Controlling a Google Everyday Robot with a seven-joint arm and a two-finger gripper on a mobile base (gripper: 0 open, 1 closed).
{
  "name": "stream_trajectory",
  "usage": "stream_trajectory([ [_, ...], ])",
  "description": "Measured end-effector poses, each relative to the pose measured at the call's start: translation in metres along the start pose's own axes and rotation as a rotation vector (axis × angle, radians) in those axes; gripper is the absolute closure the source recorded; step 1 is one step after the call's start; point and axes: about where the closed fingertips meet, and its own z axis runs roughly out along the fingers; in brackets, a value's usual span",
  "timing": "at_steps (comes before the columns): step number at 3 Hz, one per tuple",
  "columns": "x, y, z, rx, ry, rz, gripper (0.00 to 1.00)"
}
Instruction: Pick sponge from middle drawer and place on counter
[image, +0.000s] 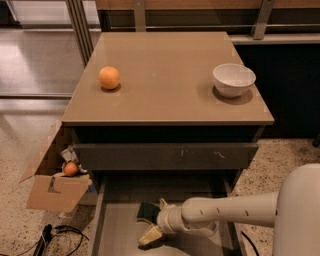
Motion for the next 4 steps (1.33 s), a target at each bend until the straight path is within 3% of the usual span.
stream_trajectory([
  [1, 0.0139, -0.0042, 0.0064, 0.029, 0.012, 0.005, 0.00],
  [2, 0.0145, -0.0048, 0.0069, 0.032, 0.012, 0.005, 0.17],
  [4, 0.0145, -0.0047, 0.0070, 0.032, 0.012, 0.005, 0.64],
])
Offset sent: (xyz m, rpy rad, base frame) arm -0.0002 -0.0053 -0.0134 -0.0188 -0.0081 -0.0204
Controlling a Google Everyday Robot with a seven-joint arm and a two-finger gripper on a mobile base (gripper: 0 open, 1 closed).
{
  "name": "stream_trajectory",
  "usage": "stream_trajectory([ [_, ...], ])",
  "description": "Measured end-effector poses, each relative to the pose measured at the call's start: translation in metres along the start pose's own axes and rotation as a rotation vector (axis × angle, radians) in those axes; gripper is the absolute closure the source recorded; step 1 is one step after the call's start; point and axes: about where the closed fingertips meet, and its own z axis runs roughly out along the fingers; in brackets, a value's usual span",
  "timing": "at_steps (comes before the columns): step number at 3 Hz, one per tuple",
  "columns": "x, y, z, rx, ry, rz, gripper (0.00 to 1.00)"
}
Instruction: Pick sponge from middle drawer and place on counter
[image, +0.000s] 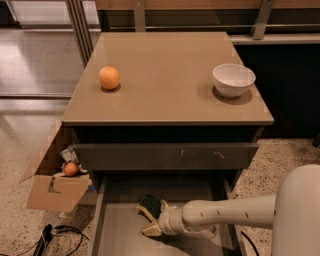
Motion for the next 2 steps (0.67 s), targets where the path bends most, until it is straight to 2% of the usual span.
stream_trajectory([
  [1, -0.0001, 0.0000, -0.0001, 0.000, 0.000, 0.000, 0.87],
  [2, -0.0062, 0.0010, -0.0064, 0.000, 0.000, 0.000, 1.00],
])
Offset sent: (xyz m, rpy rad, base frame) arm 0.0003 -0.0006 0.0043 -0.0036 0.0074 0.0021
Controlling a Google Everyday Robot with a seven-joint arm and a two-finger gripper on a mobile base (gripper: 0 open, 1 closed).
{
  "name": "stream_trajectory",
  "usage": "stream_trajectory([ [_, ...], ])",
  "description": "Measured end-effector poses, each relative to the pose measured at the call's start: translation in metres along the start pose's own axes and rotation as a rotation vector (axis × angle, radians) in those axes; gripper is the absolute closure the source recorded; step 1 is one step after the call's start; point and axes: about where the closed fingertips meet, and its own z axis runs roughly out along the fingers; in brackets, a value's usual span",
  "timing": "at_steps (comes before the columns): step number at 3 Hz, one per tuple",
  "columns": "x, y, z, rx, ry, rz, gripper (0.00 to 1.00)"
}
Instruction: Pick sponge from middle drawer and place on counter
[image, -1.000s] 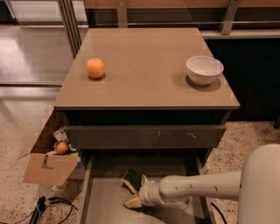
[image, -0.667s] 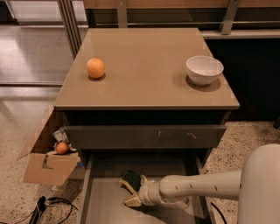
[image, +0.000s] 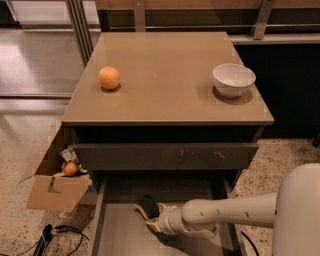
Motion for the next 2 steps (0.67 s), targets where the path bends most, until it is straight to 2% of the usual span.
stream_trajectory([
  [1, -0.004, 0.000, -0.004, 0.005, 0.007, -0.011, 1.00],
  [2, -0.016, 0.006, -0.026, 0.012, -0.010, -0.043, 1.00],
])
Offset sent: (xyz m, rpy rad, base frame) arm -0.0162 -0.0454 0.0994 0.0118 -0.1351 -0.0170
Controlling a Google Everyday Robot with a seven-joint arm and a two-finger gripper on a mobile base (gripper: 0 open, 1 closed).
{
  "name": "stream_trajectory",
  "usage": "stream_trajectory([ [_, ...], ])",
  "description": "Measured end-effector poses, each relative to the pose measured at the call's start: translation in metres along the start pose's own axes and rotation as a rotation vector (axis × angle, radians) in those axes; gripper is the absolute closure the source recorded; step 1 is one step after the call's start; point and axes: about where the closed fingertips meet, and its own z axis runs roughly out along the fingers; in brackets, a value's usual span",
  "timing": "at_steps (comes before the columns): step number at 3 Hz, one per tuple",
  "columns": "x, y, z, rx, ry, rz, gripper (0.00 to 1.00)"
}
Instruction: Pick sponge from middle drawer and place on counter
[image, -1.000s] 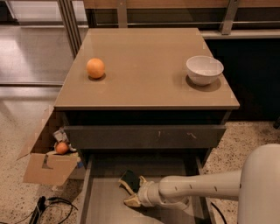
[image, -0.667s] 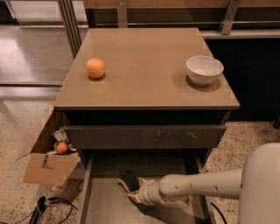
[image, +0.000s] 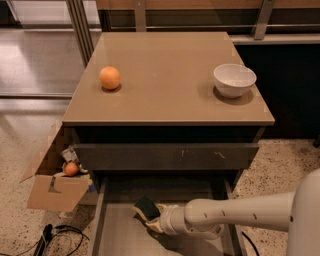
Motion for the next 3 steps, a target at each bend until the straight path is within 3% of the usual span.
stream_trajectory([
  [1, -0.012, -0.002, -0.050, 0.056, -0.046, -0.025, 1.00],
  [3, -0.033, -0.024, -0.137, 0.111, -0.120, -0.064, 1.00],
])
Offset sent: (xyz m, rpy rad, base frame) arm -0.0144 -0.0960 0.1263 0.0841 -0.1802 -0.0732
